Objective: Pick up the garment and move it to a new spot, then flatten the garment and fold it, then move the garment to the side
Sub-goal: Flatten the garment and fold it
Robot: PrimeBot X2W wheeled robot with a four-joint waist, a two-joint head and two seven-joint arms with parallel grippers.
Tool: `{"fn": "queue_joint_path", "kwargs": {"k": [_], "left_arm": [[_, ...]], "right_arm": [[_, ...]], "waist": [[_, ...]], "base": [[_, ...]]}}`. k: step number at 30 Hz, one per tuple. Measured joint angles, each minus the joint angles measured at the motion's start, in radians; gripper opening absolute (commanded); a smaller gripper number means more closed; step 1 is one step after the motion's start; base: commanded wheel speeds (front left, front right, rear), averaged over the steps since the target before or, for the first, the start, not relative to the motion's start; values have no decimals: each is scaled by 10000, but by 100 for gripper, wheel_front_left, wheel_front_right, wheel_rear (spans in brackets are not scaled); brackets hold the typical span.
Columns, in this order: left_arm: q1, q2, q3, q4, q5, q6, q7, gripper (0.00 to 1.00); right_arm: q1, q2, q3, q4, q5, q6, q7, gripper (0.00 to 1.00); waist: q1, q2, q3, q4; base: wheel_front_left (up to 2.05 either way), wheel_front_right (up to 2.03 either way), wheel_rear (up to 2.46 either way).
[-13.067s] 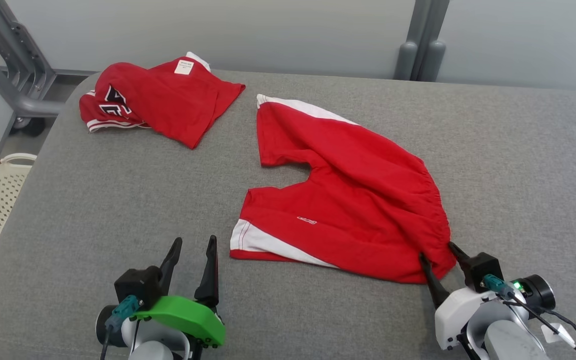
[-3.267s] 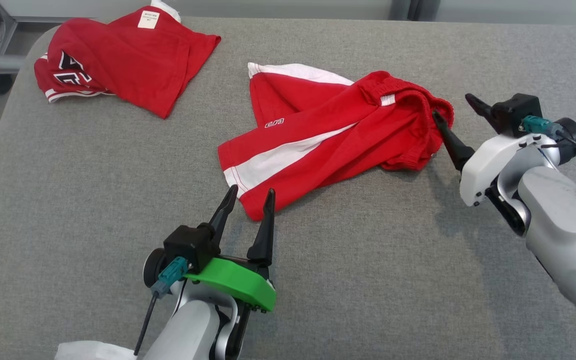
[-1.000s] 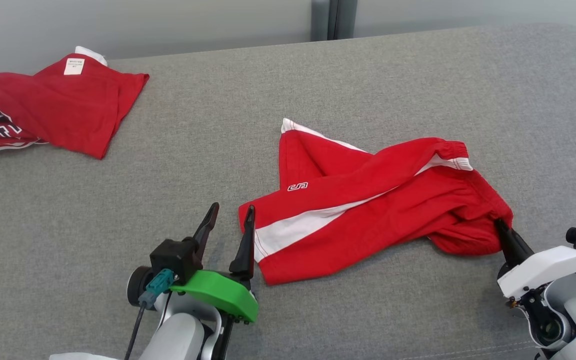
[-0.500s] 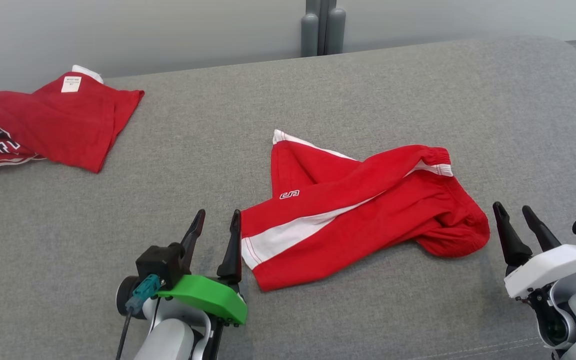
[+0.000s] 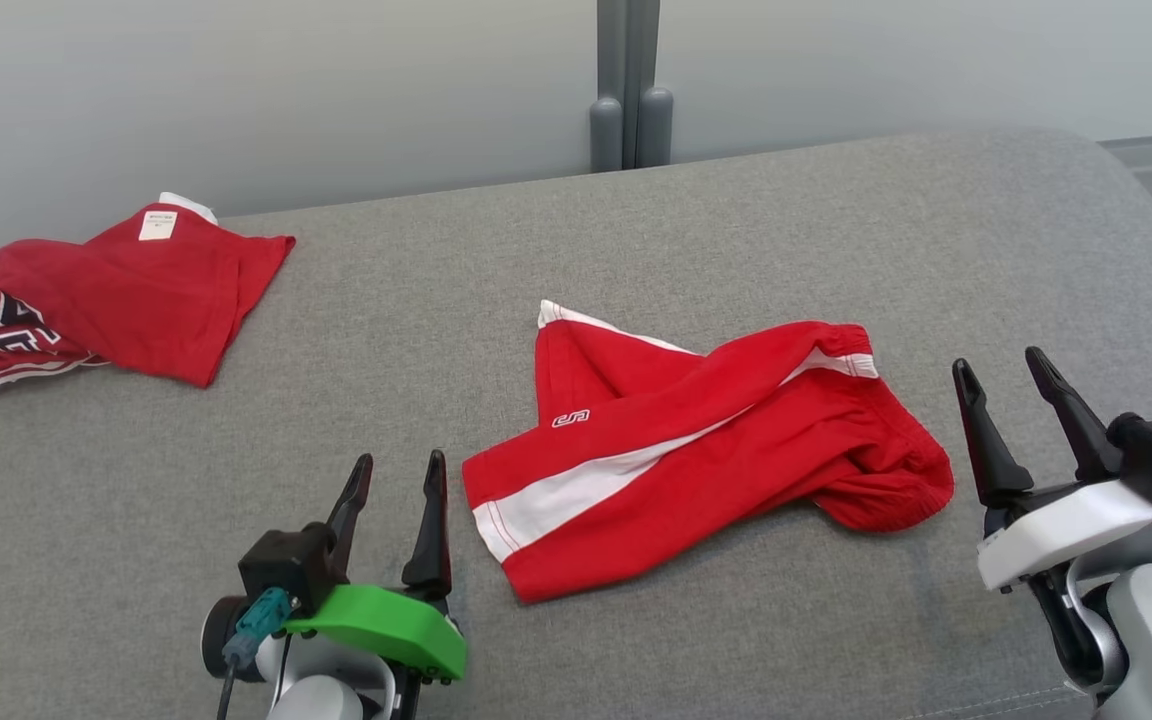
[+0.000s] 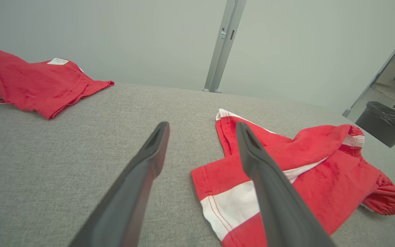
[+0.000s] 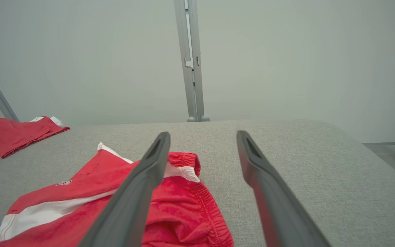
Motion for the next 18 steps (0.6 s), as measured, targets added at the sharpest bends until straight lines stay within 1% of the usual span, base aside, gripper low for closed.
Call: {"fn": "queue_joint_path", "kwargs": {"k": [4, 9, 14, 18], "left_arm": [[342, 29, 238, -100, 136, 59, 0, 100], [797, 79, 531, -439, 382, 109, 0, 100], [1299, 115, 802, -821, 539, 94, 0, 100], [1629, 113, 988, -1101, 658, 81, 0, 100]], "right_arm": [[274, 529, -382, -395, -1116, 0, 23, 100], [549, 1246, -662, -861, -2100, 0, 50, 100], [673, 1804, -719, -1032, -2681, 0, 48, 100], [834, 2079, -729, -1055, -3003, 0, 46, 100]], "waist": [[0, 0, -245, 77], [0, 0, -427, 231], [0, 0, -544, 343], [0, 0, -623, 416]], "base": [[0, 0, 0], [0, 0, 0], [0, 0, 0], [0, 0, 0]]}}
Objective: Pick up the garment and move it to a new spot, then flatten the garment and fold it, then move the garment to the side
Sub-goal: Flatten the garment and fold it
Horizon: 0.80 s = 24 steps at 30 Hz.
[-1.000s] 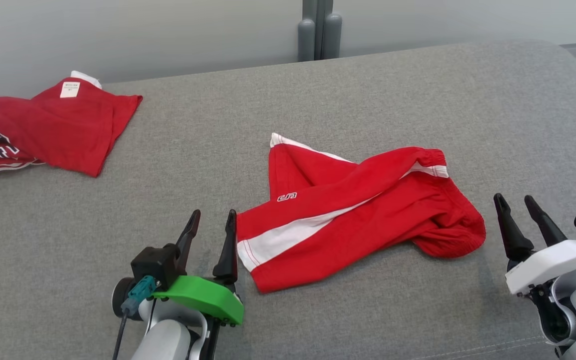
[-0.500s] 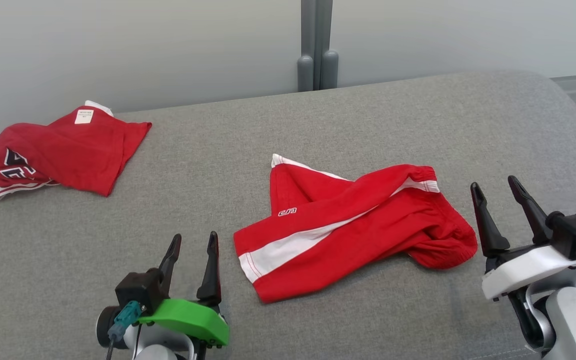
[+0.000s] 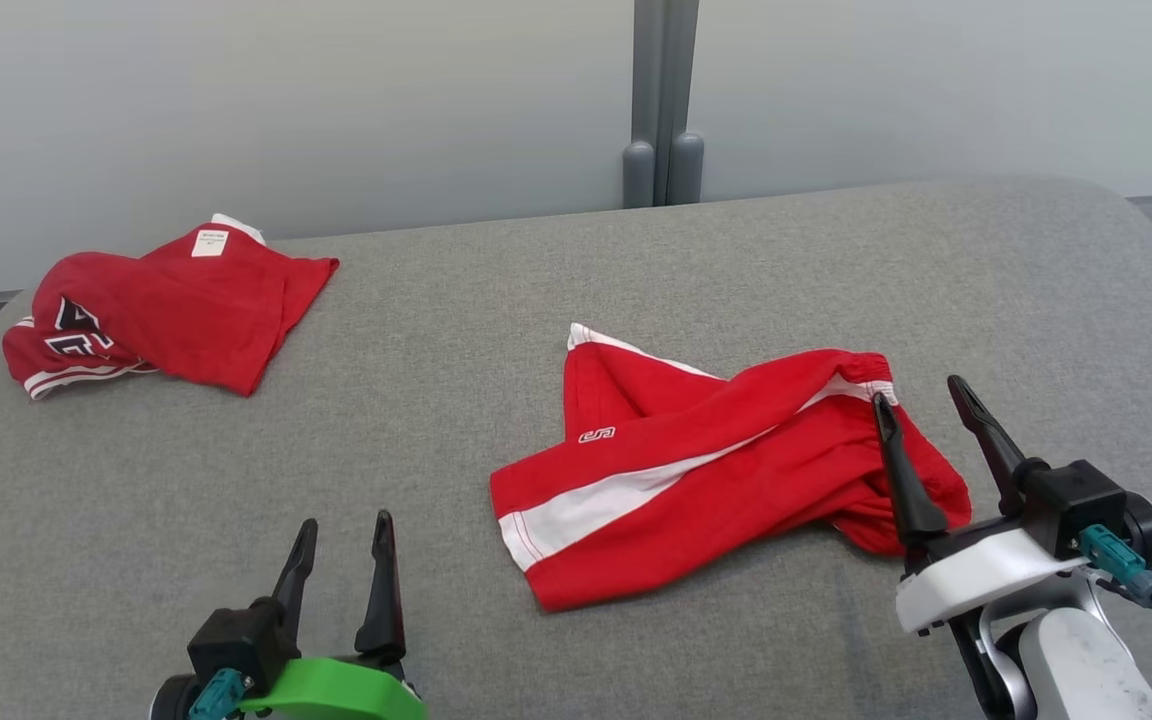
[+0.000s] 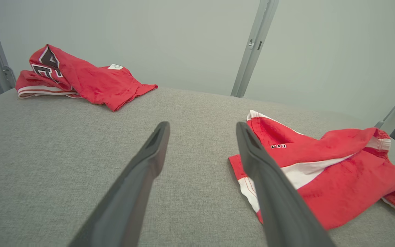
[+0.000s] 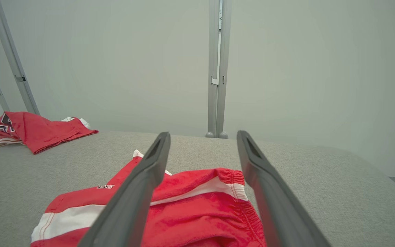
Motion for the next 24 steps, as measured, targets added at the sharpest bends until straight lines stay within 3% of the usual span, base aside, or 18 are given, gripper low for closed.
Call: {"fn": "queue_joint_path", "kwargs": {"k": [24], "left_arm": [[342, -82, 288, -362, 180, -169, 0, 100]], "right_arm": [[230, 497, -270, 134, -399, 0, -54, 100]], "waist": [[0, 0, -181, 129]], "base": [[0, 0, 0]]}}
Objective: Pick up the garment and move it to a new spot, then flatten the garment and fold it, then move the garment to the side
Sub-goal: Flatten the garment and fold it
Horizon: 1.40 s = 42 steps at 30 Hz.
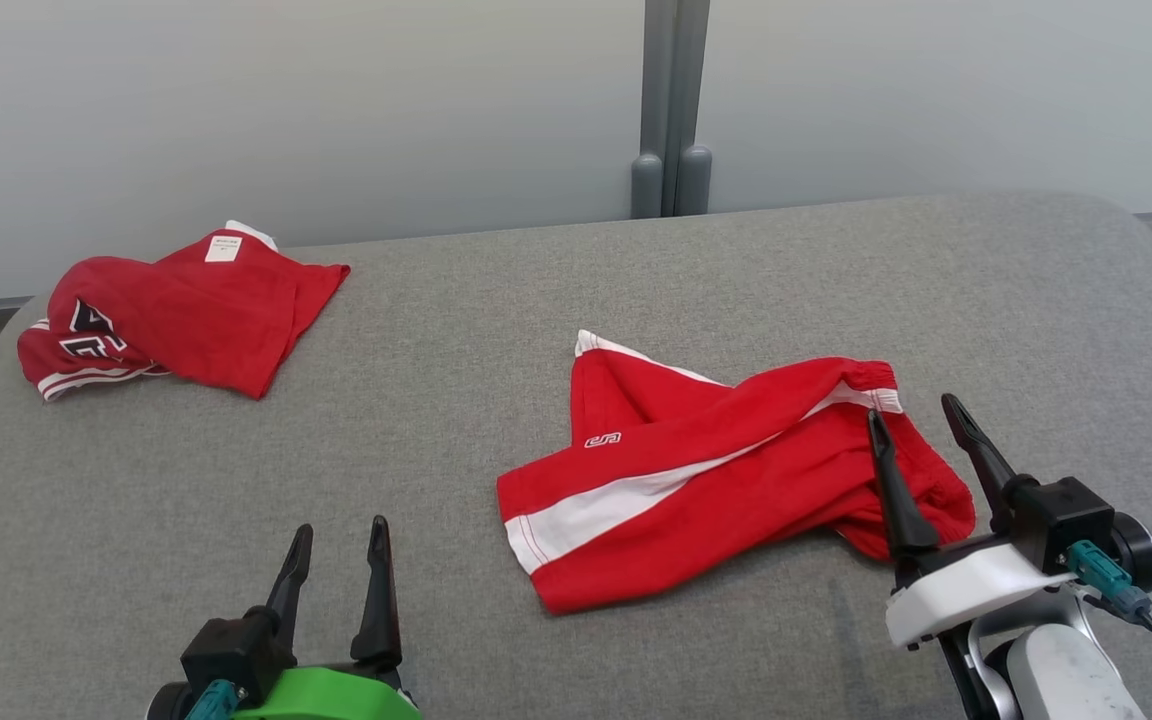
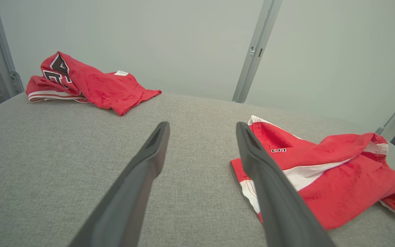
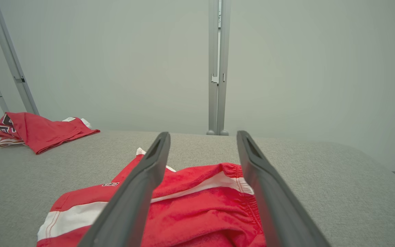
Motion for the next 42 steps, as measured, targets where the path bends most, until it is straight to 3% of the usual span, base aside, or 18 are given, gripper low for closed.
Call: {"fn": "queue_joint_path", "kwargs": {"k": [15, 24, 31, 39, 41, 42], "left_arm": [[-44, -12, -33, -207, 102, -35, 0, 100], [-383, -19, -410, -345, 107, -42, 0, 100], [-750, -19, -658, -410, 77, -19, 0, 100], [-1056, -19, -754, -410, 61, 10, 0, 100], [-1099, -19, -782, -395, 58, 10, 0, 100], [-1133, -19, -794, -389, 48, 10, 0, 100]], "right_arm": [[-79, -33, -249, 357, 10, 0, -2, 100], [-974, -871, -713, 2228, -221, 0, 337, 100], [-2188, -1492, -422, 3693, -320, 0, 629, 100], [-3384, -1772, 228, 5321, 54, 0, 779, 100], [-3610, -1818, 399, 5666, 188, 0, 777, 89], [-3721, -1854, 476, 5827, 267, 0, 757, 78]], "waist": [[0, 0, 185, 148], [0, 0, 567, 354], [0, 0, 1138, 589], [0, 0, 1654, 948], [0, 0, 1750, 1034], [0, 0, 1793, 1077]], "base": [[0, 0, 0], [0, 0, 0], [0, 0, 0], [0, 0, 0], [0, 0, 0], [0, 0, 0]]}}
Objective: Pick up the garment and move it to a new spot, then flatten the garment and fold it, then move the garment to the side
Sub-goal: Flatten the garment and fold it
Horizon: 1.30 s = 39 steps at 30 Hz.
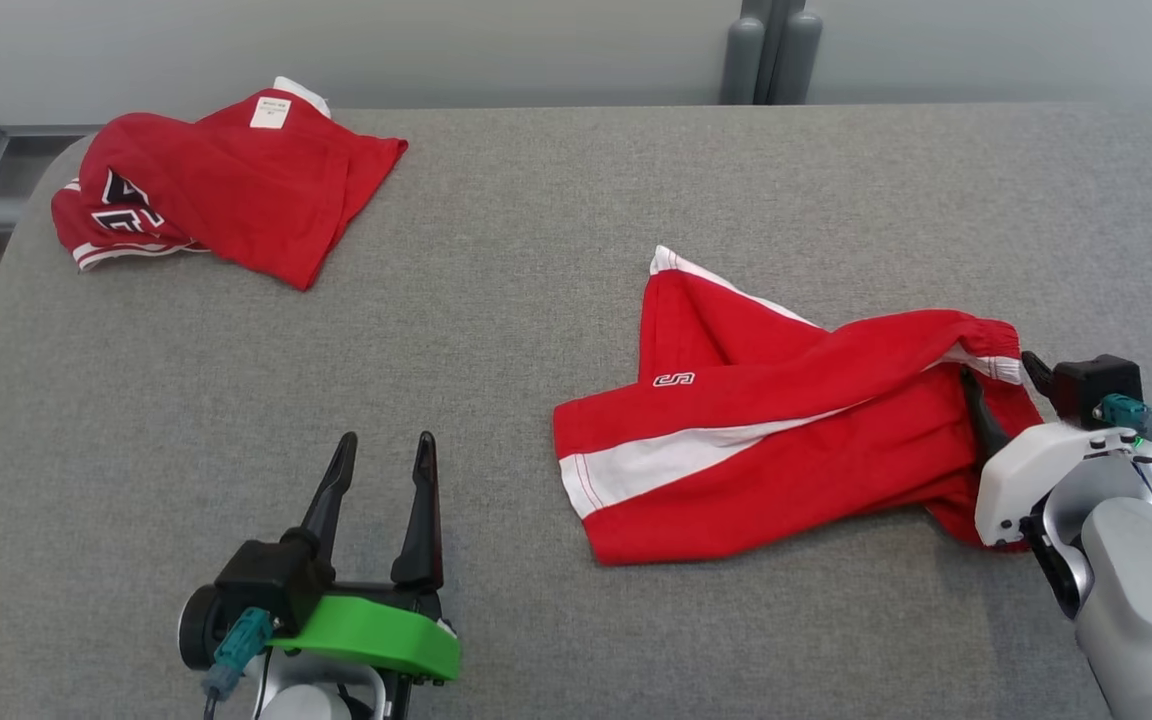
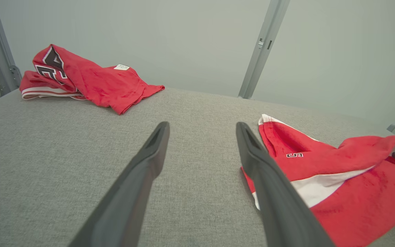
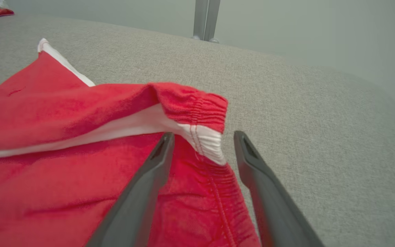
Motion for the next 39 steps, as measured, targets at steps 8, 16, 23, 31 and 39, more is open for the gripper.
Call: {"fn": "queue_joint_path", "kwargs": {"k": [8, 16, 23, 31, 39], "left_arm": [[-87, 0, 17, 13, -44, 46, 0, 100], [-111, 0, -635, 614, -410, -199, 2, 100], [-990, -13, -2128, 1906, -1371, -476, 709, 100], [-2235, -17, -3398, 3555, -3235, -499, 1507, 100], [-3208, -13, -4234, 4892, -5108, -157, 1638, 100]], "right_arm": [[-438, -138, 589, 606, 616, 0, -355, 0], [-438, -301, 1080, 311, 1329, 0, -568, 0], [-389, -623, 1356, -121, 1584, 0, -629, 0], [-347, -663, 1661, -362, 1701, 0, -679, 0], [-333, -591, 1937, -428, 1791, 0, -702, 0]], "waist": [[0, 0, 184, 161], [0, 0, 113, -69], [0, 0, 64, -276], [0, 0, 57, -540], [0, 0, 97, -902]], "base": [[0, 0, 0], [0, 0, 0], [0, 0, 0], [0, 0, 0], [0, 0, 0]]}}
